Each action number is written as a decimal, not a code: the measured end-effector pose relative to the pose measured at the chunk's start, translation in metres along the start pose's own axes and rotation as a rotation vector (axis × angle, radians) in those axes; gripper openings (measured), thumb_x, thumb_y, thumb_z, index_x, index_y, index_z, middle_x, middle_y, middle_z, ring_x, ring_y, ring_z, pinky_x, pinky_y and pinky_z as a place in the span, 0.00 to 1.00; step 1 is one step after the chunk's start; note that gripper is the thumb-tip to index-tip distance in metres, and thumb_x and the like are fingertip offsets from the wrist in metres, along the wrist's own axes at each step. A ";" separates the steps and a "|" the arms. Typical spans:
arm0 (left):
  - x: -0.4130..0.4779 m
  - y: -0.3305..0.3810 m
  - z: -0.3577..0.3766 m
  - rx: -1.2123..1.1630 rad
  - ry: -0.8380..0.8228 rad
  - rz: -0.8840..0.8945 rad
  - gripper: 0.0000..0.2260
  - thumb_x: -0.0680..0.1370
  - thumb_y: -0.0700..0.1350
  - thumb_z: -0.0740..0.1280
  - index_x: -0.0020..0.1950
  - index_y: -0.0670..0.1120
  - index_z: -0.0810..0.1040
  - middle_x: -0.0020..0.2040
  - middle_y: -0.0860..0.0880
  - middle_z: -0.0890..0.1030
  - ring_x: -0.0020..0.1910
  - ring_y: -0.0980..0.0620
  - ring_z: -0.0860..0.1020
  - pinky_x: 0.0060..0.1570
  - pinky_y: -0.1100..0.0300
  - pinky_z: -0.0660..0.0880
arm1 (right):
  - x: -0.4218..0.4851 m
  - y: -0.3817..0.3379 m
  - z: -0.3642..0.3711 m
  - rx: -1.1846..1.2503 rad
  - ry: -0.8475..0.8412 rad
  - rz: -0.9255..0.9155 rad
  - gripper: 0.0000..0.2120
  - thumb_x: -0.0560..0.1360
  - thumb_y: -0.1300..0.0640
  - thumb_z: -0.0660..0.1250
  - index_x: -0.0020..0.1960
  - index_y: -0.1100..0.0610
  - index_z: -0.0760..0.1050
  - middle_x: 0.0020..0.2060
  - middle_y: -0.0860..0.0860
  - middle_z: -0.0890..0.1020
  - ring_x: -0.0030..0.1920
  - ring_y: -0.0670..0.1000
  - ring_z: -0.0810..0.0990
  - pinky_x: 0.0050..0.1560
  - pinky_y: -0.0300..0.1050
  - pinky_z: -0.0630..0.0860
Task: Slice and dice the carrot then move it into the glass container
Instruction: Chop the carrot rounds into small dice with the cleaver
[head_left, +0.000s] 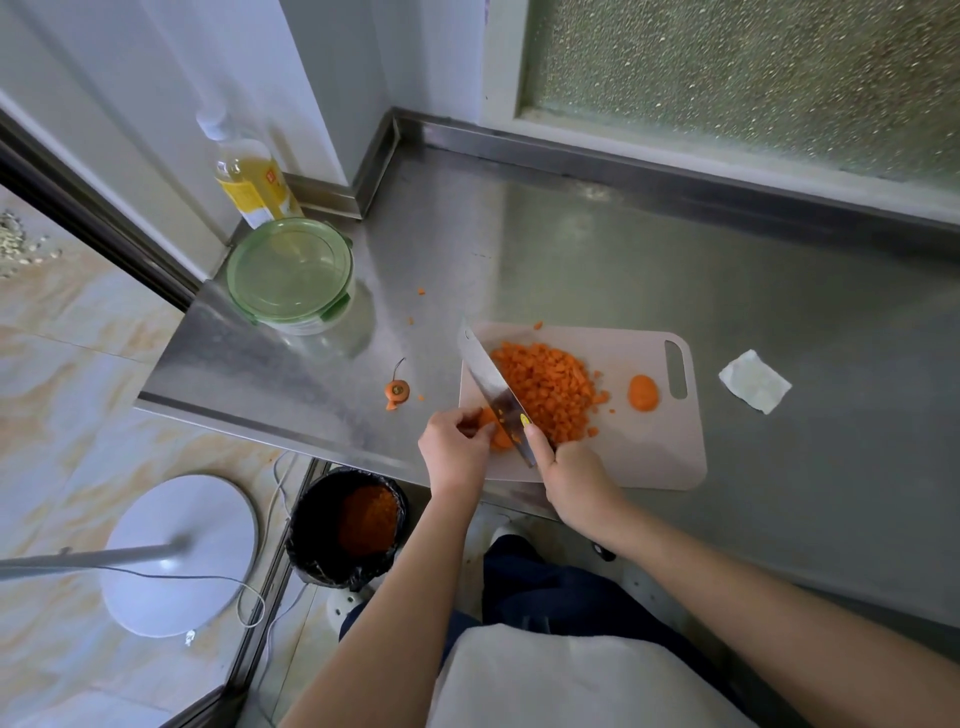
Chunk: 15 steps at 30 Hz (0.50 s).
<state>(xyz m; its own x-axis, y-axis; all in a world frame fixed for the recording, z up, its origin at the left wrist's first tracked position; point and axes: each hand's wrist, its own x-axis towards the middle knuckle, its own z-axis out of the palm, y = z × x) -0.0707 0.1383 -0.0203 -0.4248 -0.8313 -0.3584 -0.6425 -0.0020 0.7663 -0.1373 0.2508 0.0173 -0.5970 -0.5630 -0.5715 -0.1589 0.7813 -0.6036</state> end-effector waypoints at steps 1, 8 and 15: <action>0.000 0.001 -0.001 -0.001 -0.006 -0.001 0.09 0.73 0.39 0.72 0.52 0.41 0.82 0.46 0.48 0.82 0.41 0.57 0.75 0.35 0.81 0.65 | 0.001 -0.001 0.003 -0.038 0.018 -0.011 0.27 0.81 0.43 0.49 0.28 0.57 0.61 0.25 0.52 0.67 0.27 0.48 0.66 0.27 0.35 0.62; -0.001 0.006 -0.004 -0.004 -0.022 0.012 0.07 0.72 0.37 0.72 0.49 0.41 0.83 0.38 0.54 0.77 0.35 0.61 0.73 0.33 0.82 0.65 | 0.011 -0.003 0.020 -0.053 0.095 -0.032 0.30 0.81 0.43 0.49 0.26 0.59 0.63 0.24 0.52 0.69 0.28 0.52 0.71 0.35 0.45 0.68; -0.002 0.004 -0.005 -0.013 -0.024 0.006 0.07 0.72 0.39 0.72 0.50 0.43 0.83 0.40 0.55 0.78 0.37 0.60 0.74 0.34 0.81 0.66 | 0.016 -0.001 0.025 0.000 0.125 -0.054 0.30 0.81 0.42 0.50 0.26 0.58 0.63 0.24 0.52 0.70 0.29 0.53 0.72 0.36 0.46 0.70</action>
<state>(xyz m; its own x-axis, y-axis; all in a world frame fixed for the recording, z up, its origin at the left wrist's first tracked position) -0.0693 0.1372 -0.0140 -0.4445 -0.8176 -0.3661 -0.6314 -0.0040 0.7755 -0.1272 0.2338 -0.0052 -0.6809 -0.5664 -0.4642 -0.1935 0.7505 -0.6319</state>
